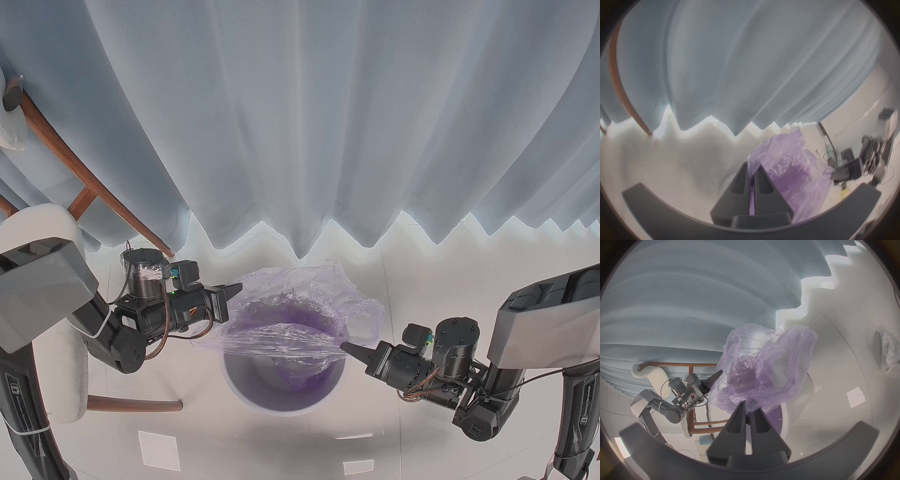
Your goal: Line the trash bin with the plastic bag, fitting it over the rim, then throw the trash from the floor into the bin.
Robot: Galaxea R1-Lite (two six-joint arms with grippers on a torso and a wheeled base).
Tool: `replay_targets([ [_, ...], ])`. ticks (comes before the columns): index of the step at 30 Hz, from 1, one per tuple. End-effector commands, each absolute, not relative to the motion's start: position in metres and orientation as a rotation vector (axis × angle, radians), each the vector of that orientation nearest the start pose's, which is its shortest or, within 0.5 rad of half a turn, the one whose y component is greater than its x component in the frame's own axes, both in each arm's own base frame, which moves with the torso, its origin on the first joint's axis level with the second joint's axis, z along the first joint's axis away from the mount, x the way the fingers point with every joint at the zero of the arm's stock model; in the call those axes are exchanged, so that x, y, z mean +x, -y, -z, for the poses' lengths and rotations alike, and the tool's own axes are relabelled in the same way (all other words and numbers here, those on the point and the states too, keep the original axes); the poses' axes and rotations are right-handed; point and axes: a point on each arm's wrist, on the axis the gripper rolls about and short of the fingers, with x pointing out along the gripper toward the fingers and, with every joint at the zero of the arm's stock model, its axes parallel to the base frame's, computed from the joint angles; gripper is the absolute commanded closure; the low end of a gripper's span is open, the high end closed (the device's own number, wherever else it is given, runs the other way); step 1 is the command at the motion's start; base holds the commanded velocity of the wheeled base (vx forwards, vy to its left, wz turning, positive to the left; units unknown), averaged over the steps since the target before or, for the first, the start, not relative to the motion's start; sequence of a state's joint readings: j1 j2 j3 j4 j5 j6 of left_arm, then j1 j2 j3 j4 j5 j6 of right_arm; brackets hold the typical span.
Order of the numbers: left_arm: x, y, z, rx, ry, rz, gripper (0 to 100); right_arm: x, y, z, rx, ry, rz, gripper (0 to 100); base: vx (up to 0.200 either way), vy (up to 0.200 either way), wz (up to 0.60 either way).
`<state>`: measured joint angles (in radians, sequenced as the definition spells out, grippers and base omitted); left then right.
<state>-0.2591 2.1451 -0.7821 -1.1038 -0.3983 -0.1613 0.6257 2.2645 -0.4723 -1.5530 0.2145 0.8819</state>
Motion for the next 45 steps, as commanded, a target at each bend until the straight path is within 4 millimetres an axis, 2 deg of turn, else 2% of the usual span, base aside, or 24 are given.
replay_targets([
  [1, 0.377, 0.101, -0.088, -0.353, -0.360, 0.580, 100, 0.262, -0.195, -0.020, 0.776, -0.578, -0.679, 100, 0.000, 0.000, 0.00],
  [3, 0.383, 0.099, -0.093, -0.377, -0.373, 0.566, 100, 0.262, -0.195, -0.020, 0.776, -0.578, -0.679, 100, 0.000, 0.000, 0.00],
  [8, 0.389, 0.097, -0.091, -0.399, -0.482, 0.525, 100, 0.263, -0.195, -0.020, 0.777, -0.576, -0.678, 100, 0.000, 0.000, 0.00],
  [15, 0.400, 0.097, -0.102, -0.620, -0.598, 0.443, 100, 0.264, -0.193, -0.020, 0.778, -0.573, -0.672, 100, 0.000, 0.000, 0.00],
  [20, 0.407, 0.086, -0.103, -0.703, -0.683, 0.365, 100, 0.263, -0.194, -0.021, 0.777, -0.571, -0.675, 100, 0.000, 0.000, 0.00],
  [26, 0.415, 0.074, -0.083, -0.743, -0.735, 0.313, 100, 0.263, -0.194, -0.021, 0.775, -0.573, -0.678, 100, 0.000, 0.000, 0.00],
  [30, 0.418, 0.073, -0.066, -0.756, -0.776, 0.287, 100, 0.262, -0.195, -0.022, 0.774, -0.570, -0.681, 100, 0.000, 0.000, 0.00],
  [36, 0.416, 0.074, -0.052, -0.767, -0.814, 0.265, 100, 0.262, -0.195, -0.022, 0.774, -0.570, -0.681, 100, 0.000, 0.000, 0.00],
  [41, 0.409, 0.076, -0.050, -0.764, -0.829, 0.268, 100, 0.262, -0.195, -0.022, 0.774, -0.570, -0.681, 100, 0.000, 0.000, 0.00],
  [45, 0.393, 0.075, -0.056, -0.754, -0.840, 0.262, 100, 0.263, -0.195, -0.021, 0.773, -0.572, -0.678, 100, 0.000, 0.000, 0.00],
])
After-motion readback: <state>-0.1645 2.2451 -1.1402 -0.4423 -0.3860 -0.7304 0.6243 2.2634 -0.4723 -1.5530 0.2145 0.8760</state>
